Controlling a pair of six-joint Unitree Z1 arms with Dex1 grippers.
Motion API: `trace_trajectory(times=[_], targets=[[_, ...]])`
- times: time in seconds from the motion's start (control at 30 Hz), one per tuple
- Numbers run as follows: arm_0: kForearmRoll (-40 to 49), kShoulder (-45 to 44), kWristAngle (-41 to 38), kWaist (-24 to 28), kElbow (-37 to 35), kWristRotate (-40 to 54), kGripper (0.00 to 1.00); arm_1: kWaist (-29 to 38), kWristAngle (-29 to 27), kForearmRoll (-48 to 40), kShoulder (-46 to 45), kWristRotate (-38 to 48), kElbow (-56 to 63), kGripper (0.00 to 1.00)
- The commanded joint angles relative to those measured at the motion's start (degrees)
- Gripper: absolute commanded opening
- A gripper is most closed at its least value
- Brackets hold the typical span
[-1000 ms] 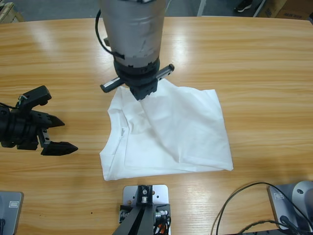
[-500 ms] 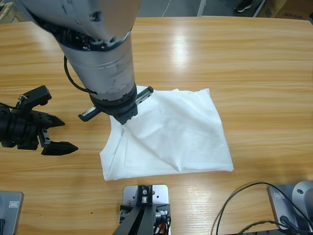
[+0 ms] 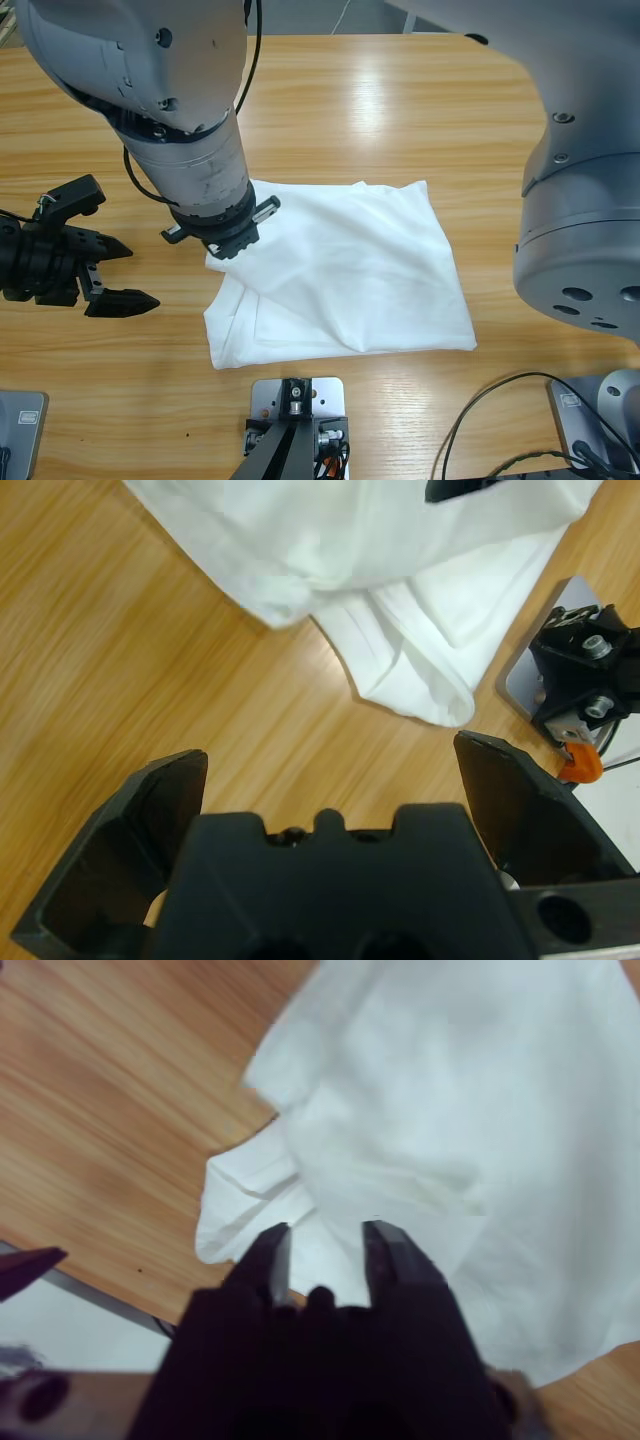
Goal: Fold clothes
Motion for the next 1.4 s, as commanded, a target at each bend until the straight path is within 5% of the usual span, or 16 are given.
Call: trace_trajectory(times=[0.03,0.2,0.3,0.47,0.63,0.87,1.23,1.3,1.4], targets=[[-0.72,-0.74,1.12,-0.62,1.86,-0.48,0.968,0.05,-3.01,12.45,-5.14,2.79,-5.23,1.000],[1.51,0.39,2.90,-0.62,-6.40,-2.38,0.954,-3.66,-8.00,12.37,-22.72,-3.62,5.09,1.000],[11.96,6.89,3.74,-1.11,-17.81,-0.18,0.965,-6.80,-8.04,11.38,-32.56,-10.71,16.18,1.000],[24.23,17.44,4.43,-6.26,-32.48,9.06,0.968,-12.36,-2.03,-1.49,-48.08,-23.07,42.69,0.995],[32.66,25.21,6.63,-11.13,-42.82,7.52,0.964,-16.38,2.16,-11.54,-58.45,-25.32,63.49,0.969],[29.99,35.01,6.71,-14.77,-46.00,13.53,0.964,-23.98,6.01,-24.18,-70.74,-27.32,88.50,0.954],[27.14,41.11,5.31,-15.09,-51.36,12.46,0.923,-26.16,7.17,-28.82,-72.15,-27.46,93.88,0.920],[27.16,41.78,4.22,-15.32,-51.64,12.44,0.835,-26.39,7.13,-29.42,-71.99,-27.42,94.42,0.899],[27.32,42.33,2.44,-15.49,-51.45,12.44,0.334,-27.04,7.17,-29.82,-72.16,-27.39,94.90,0.899]])
